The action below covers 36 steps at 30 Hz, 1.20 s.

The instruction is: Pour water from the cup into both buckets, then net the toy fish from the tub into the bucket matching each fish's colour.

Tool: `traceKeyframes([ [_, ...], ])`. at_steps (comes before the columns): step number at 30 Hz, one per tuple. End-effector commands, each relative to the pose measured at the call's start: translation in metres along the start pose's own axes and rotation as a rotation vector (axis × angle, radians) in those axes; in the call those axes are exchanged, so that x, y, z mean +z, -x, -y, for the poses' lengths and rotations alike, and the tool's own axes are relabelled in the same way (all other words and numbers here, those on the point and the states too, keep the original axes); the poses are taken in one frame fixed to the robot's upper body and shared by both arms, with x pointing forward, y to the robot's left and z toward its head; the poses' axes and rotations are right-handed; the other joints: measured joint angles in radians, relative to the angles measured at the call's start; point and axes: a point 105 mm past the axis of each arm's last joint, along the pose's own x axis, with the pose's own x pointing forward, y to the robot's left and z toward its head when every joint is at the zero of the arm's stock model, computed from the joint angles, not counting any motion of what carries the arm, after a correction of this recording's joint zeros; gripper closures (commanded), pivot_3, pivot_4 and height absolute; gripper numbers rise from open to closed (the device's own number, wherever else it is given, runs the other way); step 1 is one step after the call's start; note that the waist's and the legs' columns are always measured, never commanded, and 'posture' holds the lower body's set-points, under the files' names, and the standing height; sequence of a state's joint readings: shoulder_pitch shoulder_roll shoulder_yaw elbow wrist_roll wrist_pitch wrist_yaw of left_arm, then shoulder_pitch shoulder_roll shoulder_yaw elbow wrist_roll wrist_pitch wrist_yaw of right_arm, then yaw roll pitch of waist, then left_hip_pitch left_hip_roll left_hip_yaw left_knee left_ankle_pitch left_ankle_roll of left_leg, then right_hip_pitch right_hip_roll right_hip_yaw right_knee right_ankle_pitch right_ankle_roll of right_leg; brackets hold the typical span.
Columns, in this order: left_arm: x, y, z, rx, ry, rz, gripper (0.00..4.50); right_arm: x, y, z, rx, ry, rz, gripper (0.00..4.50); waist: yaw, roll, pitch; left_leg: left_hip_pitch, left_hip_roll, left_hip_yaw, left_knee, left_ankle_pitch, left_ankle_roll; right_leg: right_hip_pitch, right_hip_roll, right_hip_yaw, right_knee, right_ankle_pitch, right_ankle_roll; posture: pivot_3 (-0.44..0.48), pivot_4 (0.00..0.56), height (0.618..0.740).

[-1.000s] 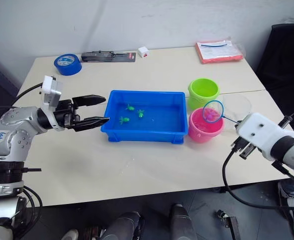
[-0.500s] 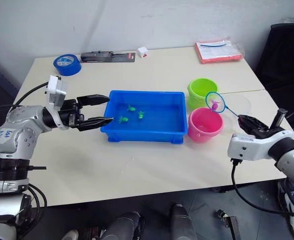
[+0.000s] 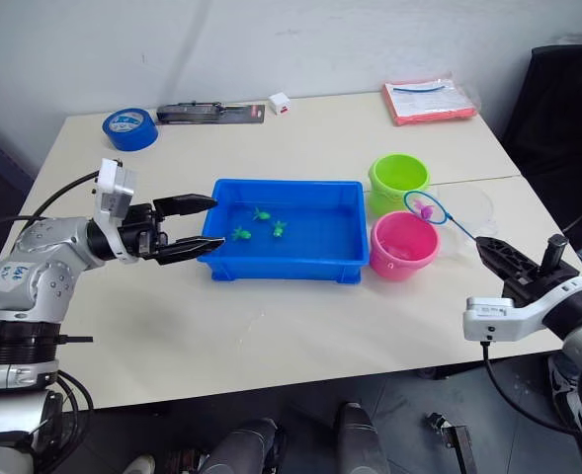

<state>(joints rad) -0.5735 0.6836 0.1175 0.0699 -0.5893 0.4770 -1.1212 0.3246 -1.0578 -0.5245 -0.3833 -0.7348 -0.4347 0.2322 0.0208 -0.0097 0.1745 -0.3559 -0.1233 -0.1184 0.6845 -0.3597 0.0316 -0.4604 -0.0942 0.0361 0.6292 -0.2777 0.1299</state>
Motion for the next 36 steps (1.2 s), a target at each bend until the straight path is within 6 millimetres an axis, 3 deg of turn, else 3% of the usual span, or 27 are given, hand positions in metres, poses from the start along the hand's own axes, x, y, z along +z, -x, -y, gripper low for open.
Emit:
traceKeyframes([
  [1, 0.0121, 0.0005, 0.0034, -0.004, -0.044, 0.033, 0.0, -0.0015, 0.005, 0.007, -0.044, 0.064, 0.014, 3.71, 0.0, 0.0, 0.0, 0.0, 0.0, 0.0, 0.0, 0.0, 0.0, 0.0, 0.0, 0.0, 0.0, 0.0, 0.0, 0.0, 0.15, 0.74],
  [26, 0.0114, -0.0016, 0.0056, -0.001, -0.041, 0.043, 0.0, 0.0035, 0.0117, 0.0008, -0.101, 0.347, -0.025, 3.71, 0.0, 0.0, 0.0, 0.0, 0.0, 0.001, 0.0, 0.0, 0.0, 0.0, 0.002, 0.001, 0.001, 0.0, 0.0, 0.0, 0.15, 0.74],
  [36, 0.0098, 0.0019, 0.0071, 0.008, -0.038, 0.039, 0.0, 0.0027, 0.0083, 0.0039, -0.126, 0.341, -0.037, 3.71, -0.001, 0.0, 0.0, 0.001, 0.0, 0.002, 0.0, 0.0, 0.0, 0.0, 0.002, 0.002, 0.001, 0.0, 0.0, 0.0, 0.15, 0.74],
])
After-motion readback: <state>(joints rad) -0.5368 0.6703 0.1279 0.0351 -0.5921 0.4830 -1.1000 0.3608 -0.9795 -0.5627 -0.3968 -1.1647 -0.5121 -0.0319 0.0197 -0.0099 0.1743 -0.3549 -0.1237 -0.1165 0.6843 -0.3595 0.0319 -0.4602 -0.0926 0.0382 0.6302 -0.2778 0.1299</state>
